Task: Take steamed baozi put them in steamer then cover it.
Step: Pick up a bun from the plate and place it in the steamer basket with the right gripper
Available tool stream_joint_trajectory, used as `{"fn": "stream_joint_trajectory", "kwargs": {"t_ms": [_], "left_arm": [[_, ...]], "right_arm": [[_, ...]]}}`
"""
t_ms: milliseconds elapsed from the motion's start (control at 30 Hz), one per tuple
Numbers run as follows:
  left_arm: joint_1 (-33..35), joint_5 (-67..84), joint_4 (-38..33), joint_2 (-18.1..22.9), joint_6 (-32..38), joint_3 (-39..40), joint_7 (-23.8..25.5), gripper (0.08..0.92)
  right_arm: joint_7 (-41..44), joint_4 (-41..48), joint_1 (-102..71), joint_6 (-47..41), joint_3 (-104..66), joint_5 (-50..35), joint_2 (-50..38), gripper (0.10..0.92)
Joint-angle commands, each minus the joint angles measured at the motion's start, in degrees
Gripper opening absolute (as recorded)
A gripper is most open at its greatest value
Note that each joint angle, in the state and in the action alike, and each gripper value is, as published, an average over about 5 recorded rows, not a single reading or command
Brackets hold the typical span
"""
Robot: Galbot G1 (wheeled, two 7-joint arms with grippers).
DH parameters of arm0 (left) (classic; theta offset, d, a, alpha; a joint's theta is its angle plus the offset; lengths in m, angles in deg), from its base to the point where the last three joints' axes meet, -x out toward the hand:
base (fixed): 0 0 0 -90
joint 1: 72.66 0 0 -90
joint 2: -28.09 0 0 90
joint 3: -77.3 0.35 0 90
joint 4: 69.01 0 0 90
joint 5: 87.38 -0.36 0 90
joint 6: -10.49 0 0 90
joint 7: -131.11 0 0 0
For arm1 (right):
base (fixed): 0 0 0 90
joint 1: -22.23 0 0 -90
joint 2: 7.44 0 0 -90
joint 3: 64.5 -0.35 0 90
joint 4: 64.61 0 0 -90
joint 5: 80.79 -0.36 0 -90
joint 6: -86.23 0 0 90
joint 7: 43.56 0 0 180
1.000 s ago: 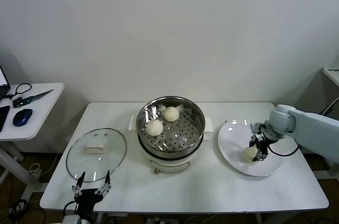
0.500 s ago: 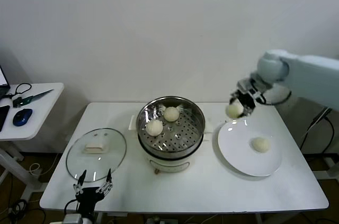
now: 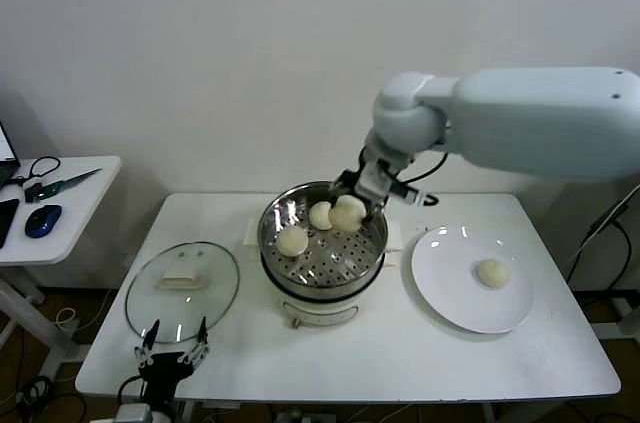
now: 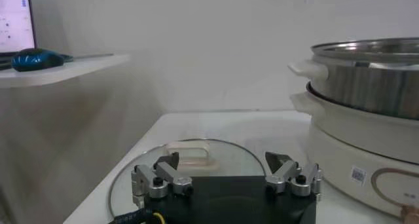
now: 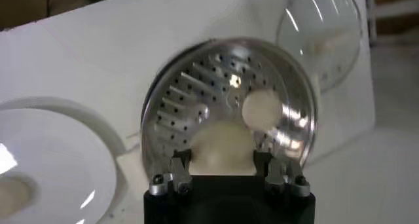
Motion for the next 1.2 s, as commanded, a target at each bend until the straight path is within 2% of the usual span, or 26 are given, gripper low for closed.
{"fn": "stream_joint_trajectory", "kwargs": {"t_ms": [33, 333, 900, 1033, 1200], "left_arm": [[0.1, 0.0, 0.0, -0.1, 0.0, 0.0, 0.0, 0.823], [0.4, 0.0, 0.2, -0.1, 0.3, -0.3, -0.1, 0.823], [-0.1, 0.3, 0.9, -0.1, 0.3, -0.5, -0.1, 0.823], [-0.2, 0.4, 1.0, -0.2, 0.3, -0.5, -0.1, 0.823], [-0.3, 0.4, 1.0, -0.1, 0.3, -0.4, -0.1, 0.823]], "right_arm": [[-4.3, -1.4, -8.2, 4.7, 0.9, 9.7, 6.1, 0.645], [-4.0, 4.7, -12.3, 6.2, 0.5, 13.7, 7.3, 0.645], [-4.8, 9.0, -14.2, 6.8, 0.0, 13.8, 8.6, 0.646], [-5.7, 9.3, -12.6, 7.0, -0.3, 11.5, 9.0, 0.700], [-0.4, 7.9, -5.3, 8.0, 0.3, 1.5, 6.3, 0.803]]}}
